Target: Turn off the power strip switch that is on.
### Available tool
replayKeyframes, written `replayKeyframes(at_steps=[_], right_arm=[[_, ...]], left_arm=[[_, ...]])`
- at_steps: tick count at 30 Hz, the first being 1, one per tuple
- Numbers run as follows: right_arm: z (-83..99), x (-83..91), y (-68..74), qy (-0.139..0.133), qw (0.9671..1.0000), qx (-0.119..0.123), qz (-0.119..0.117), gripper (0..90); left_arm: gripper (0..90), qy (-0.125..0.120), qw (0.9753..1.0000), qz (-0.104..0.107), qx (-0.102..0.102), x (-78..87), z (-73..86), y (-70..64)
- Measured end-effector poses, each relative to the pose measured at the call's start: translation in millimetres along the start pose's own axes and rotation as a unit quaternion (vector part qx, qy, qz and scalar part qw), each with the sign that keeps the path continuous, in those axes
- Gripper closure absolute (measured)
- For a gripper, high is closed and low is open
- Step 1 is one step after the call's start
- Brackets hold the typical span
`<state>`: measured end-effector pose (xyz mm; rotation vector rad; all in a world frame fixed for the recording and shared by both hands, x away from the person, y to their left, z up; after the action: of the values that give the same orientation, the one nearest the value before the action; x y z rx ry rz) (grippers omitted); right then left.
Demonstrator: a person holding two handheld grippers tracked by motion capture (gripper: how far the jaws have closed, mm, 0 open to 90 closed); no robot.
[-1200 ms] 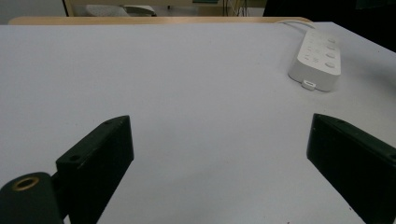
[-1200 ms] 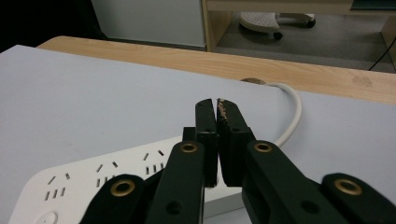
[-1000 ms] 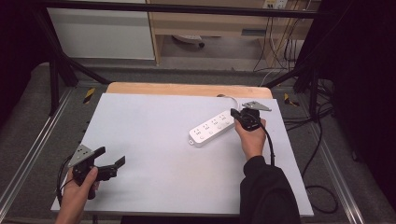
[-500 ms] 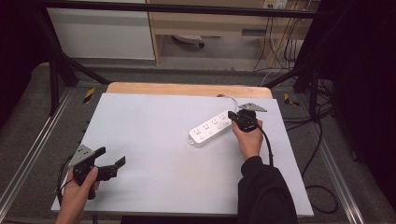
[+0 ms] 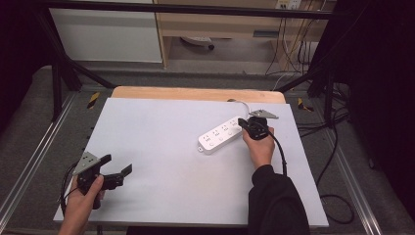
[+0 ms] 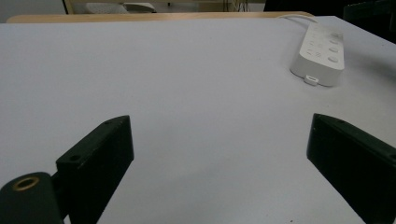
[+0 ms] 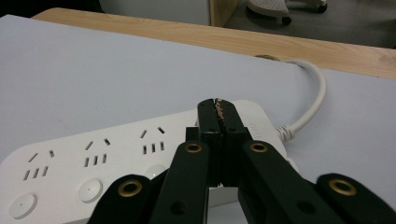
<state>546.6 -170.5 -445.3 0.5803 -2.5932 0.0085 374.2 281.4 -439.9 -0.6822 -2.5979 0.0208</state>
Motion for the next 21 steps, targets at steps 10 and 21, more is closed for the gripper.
replayKeyframes(at_steps=[10,21], right_arm=[[3.7,-2.6,4.6,0.002,0.9999,0.004,-0.009,90.0],[14.7,-7.4,8.2,0.006,0.9998,-0.014,-0.015,90.0]], left_arm=[[7.1,0.002,1.0000,-0.002,-0.003,-0.4,0.3,-0.6],[7.1,0.001,1.0000,-0.005,-0.005,-0.1,0.3,-0.7]])
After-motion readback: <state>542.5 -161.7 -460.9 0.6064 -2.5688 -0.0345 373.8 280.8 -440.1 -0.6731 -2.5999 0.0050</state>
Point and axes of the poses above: each handheld gripper's, and its own axes: x roughly backward along the jaws, z roughly out of its underside, y roughly to its left, the point moved 5 cm from there along -x, roughly forward along the jaws
